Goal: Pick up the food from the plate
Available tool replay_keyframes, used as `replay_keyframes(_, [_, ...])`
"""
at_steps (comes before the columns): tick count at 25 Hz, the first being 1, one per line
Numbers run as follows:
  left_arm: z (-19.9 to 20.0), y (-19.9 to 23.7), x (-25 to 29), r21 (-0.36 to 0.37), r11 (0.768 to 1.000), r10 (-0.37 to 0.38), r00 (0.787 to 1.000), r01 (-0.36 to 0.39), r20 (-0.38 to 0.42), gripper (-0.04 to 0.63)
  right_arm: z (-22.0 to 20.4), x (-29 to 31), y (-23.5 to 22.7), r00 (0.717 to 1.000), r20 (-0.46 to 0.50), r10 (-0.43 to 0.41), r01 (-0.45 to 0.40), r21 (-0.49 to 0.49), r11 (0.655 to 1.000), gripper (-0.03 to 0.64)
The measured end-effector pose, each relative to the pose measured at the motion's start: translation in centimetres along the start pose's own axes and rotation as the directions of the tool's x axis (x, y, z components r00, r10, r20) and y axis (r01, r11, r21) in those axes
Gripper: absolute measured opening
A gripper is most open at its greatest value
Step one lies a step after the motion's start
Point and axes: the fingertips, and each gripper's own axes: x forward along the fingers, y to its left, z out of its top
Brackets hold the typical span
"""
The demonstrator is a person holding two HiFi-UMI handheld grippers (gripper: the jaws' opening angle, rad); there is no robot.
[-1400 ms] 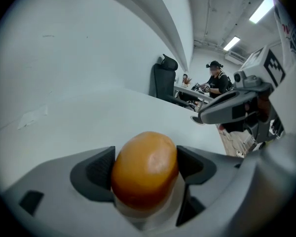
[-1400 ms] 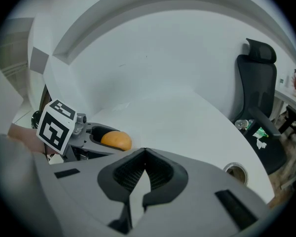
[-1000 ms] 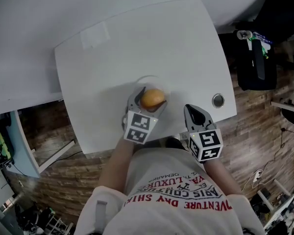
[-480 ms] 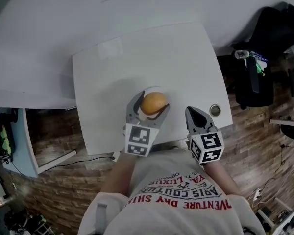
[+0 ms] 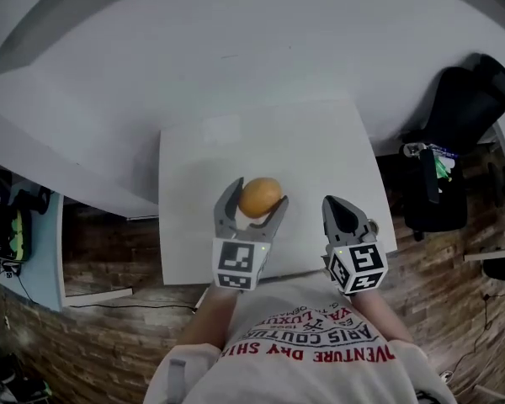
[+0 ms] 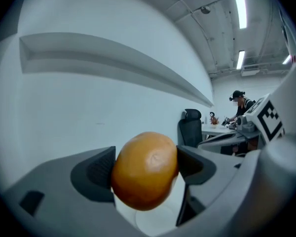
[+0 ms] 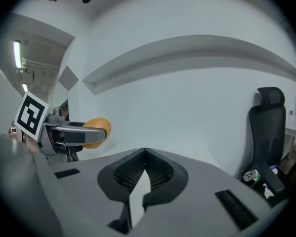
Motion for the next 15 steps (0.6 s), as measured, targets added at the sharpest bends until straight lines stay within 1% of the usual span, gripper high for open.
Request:
replay_keyframes(3, [0.7, 1.0, -0.8, -0.003, 1.0, 0.027, 0.999, -0.027, 0.023, 0.387, 1.3, 0.5, 1.1, 0.999, 0.034, 0.025, -0.024, -0.026, 0.999, 0.011])
replay_keyframes(9, [0.6, 1.7, -1.7, -0.032, 0.998, 0.048, 0.998, -0.047, 0.034, 0.388, 1.5, 0.9, 2.9, 0.997, 0.032, 0.072, -0.07, -0.066, 0.995, 0.011])
replay_keyframes(12, [0.7, 1.9, -1.7, -0.042, 0.998, 0.049, 0.998, -0.047, 0.037, 0.387, 1.8, 0.9, 3.0, 0.997, 0.035, 0.073, -0.07, -0.077, 0.995, 0.011])
replay_keyframes(15, [0.6, 1.9, -1.6, -0.03, 0.998, 0.05, 0.998, -0.049, 0.034, 0.388, 1.7, 0.9, 2.9, 0.997, 0.03, 0.069, -0.067, -0.076, 0.995, 0.011])
